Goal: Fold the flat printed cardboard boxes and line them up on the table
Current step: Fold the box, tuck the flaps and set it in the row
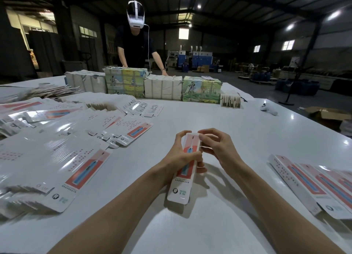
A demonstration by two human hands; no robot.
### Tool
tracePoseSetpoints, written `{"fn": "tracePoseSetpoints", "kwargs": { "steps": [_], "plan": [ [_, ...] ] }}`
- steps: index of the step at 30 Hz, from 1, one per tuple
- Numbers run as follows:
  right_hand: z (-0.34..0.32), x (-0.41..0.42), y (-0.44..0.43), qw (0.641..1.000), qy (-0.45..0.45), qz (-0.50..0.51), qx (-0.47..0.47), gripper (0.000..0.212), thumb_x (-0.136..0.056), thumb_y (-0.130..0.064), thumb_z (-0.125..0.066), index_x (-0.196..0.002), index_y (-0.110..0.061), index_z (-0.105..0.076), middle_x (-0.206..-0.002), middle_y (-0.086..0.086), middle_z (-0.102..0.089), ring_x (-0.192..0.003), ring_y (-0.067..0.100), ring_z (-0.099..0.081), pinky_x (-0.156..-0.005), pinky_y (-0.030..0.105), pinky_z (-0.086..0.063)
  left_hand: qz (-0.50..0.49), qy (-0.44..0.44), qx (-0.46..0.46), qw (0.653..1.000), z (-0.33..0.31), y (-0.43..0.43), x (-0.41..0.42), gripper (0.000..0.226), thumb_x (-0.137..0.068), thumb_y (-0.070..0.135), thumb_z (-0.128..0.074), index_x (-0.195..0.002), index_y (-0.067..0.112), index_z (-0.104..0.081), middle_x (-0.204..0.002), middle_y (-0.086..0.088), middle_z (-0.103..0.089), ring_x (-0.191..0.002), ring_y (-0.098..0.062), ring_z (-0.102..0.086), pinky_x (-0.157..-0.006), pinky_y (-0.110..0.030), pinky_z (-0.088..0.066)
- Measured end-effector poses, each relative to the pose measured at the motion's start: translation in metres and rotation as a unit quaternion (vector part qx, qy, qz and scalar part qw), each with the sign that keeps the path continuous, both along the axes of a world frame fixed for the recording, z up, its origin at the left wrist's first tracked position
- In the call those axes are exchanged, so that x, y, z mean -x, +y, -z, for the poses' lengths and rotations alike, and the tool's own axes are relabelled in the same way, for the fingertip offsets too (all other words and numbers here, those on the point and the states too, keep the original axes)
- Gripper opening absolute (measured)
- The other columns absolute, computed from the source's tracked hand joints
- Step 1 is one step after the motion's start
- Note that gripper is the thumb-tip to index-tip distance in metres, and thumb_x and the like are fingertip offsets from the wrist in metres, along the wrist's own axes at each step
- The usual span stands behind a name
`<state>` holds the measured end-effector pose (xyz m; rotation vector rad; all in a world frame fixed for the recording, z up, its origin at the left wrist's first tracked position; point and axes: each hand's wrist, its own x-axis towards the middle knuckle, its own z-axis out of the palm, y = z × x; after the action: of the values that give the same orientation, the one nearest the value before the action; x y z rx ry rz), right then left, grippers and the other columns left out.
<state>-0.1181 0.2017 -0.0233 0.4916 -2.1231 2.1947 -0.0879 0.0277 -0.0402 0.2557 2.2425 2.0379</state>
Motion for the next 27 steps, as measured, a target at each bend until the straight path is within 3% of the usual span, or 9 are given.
{"fn": "tracePoseSetpoints", "kwargs": {
  "steps": [12,16,18,20,22,25,27],
  "plan": [
    [-0.001,0.001,0.004,1.000,0.016,-0.001,-0.026,0.011,-0.099,-0.013,-0.070,-0.102,-0.006,-0.078,-0.097,0.010,-0.080,-0.095,0.028,-0.078,-0.080,0.032,-0.064,0.012,-0.015,0.004,1.000,-0.003,0.001,-0.006,0.078,-0.089,0.011,-0.079,-0.139,0.045,-0.029,-0.111,-0.017,-0.065,-0.077,-0.024,-0.079,-0.065,-0.030,-0.062],
    [0.003,0.001,-0.001,1.000,0.016,-0.003,-0.012,0.017,-0.102,-0.017,-0.068,-0.113,-0.007,-0.075,-0.105,0.007,-0.080,-0.100,0.025,-0.077,-0.085,0.033,-0.064,0.004,-0.036,-0.074,0.997,-0.003,0.003,-0.007,0.083,-0.087,0.013,-0.083,-0.141,0.044,-0.029,-0.117,-0.022,-0.063,-0.075,-0.028,-0.077,-0.065,-0.034,-0.062],
    [0.005,0.001,-0.007,0.997,0.039,0.017,-0.062,0.030,-0.103,-0.025,-0.067,-0.130,-0.012,-0.066,-0.117,-0.002,-0.075,-0.105,0.020,-0.075,-0.082,0.027,-0.063,-0.020,-0.040,-0.140,0.989,-0.003,0.007,-0.007,0.080,-0.090,0.019,-0.081,-0.145,0.040,-0.027,-0.119,-0.025,-0.063,-0.074,-0.028,-0.076,-0.065,-0.036,-0.062],
    [0.007,0.001,-0.012,0.989,0.068,0.036,-0.130,0.043,-0.103,-0.032,-0.065,-0.142,-0.020,-0.053,-0.124,-0.006,-0.067,-0.106,0.018,-0.073,-0.080,0.025,-0.063,-0.054,-0.040,-0.212,0.975,-0.006,0.010,-0.006,0.063,-0.100,0.029,-0.069,-0.149,0.029,-0.031,-0.124,-0.025,-0.062,-0.087,-0.033,-0.074,-0.075,-0.043,-0.064],
    [0.010,0.001,-0.014,0.981,0.090,0.045,-0.167,0.038,-0.105,-0.033,-0.062,-0.140,-0.023,-0.052,-0.127,-0.002,-0.065,-0.103,0.019,-0.073,-0.078,0.025,-0.063,-0.091,-0.048,-0.267,0.958,-0.007,0.009,-0.003,0.052,-0.105,0.039,-0.056,-0.149,0.020,-0.036,-0.131,-0.029,-0.061,-0.108,-0.045,-0.071,-0.090,-0.056,-0.062],
    [0.010,-0.004,-0.014,0.957,0.152,0.052,-0.242,0.028,-0.105,-0.039,-0.060,-0.127,-0.022,-0.064,-0.122,-0.004,-0.068,-0.103,0.013,-0.070,-0.077,0.024,-0.061,-0.110,-0.063,-0.347,0.929,-0.010,0.005,-0.002,0.060,-0.106,0.042,-0.054,-0.154,0.015,-0.032,-0.142,-0.034,-0.053,-0.124,-0.053,-0.061,-0.101,-0.070,-0.051],
    [0.008,-0.011,-0.015,0.929,0.178,0.028,-0.324,0.044,-0.100,-0.051,-0.063,-0.131,-0.020,-0.065,-0.122,-0.004,-0.068,-0.104,0.012,-0.068,-0.085,0.032,-0.061,-0.119,-0.077,-0.376,0.916,-0.011,0.003,-0.002,0.067,-0.104,0.048,-0.055,-0.158,0.015,-0.030,-0.145,-0.031,-0.051,-0.125,-0.051,-0.061,-0.101,-0.070,-0.051]
  ]
}}
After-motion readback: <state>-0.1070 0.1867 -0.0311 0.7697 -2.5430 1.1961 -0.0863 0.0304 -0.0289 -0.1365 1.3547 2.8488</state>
